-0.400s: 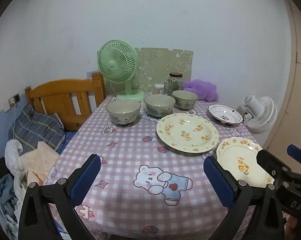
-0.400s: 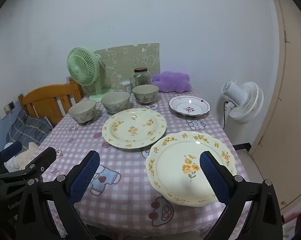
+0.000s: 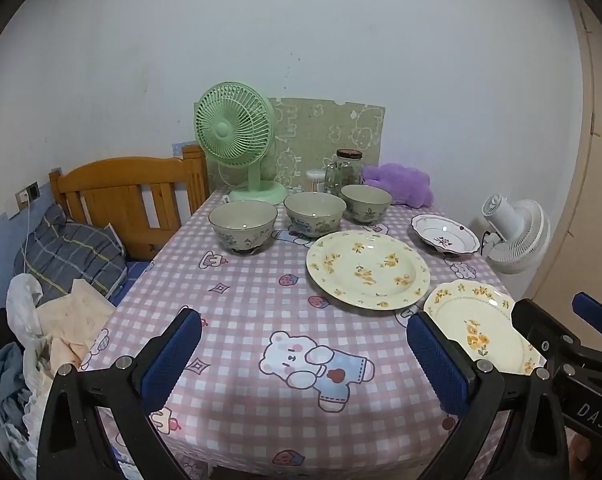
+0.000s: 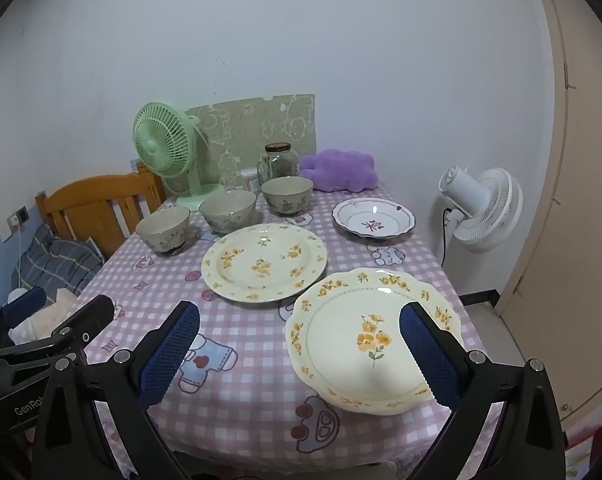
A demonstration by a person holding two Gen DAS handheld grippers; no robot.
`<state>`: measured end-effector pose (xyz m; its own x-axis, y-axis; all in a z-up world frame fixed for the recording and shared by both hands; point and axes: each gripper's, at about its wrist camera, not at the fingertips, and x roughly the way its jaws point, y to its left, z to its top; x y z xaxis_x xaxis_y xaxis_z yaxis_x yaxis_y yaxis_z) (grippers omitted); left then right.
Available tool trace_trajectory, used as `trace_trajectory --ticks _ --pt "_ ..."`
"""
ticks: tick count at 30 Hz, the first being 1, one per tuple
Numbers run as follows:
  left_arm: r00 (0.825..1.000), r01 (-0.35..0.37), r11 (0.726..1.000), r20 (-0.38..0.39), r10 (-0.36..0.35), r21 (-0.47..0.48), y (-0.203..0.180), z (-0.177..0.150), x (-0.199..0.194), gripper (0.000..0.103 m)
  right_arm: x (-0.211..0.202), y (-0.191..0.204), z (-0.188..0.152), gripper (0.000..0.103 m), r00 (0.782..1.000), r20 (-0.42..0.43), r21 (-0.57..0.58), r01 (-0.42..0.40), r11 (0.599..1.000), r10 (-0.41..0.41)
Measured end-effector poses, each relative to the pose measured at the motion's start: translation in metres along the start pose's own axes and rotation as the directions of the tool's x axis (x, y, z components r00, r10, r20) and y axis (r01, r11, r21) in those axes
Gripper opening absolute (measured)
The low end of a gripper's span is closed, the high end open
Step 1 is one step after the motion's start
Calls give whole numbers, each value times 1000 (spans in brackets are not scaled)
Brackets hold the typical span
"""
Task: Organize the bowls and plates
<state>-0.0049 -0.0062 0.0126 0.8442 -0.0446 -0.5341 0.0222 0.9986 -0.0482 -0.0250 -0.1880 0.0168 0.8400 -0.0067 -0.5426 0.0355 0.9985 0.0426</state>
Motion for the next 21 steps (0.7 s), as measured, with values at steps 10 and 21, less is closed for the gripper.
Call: trace_trajectory --ticks 10,21 --pt "1000 -9 1000 8 9 -1 -1 -6 0 102 3 1 -8 101 1000 21 -11 -5 1000 5" --pt "1000 -9 1000 15 9 5 2 -9 -2 102 5 0 -7 101 1000 24 -10 -7 1000 7"
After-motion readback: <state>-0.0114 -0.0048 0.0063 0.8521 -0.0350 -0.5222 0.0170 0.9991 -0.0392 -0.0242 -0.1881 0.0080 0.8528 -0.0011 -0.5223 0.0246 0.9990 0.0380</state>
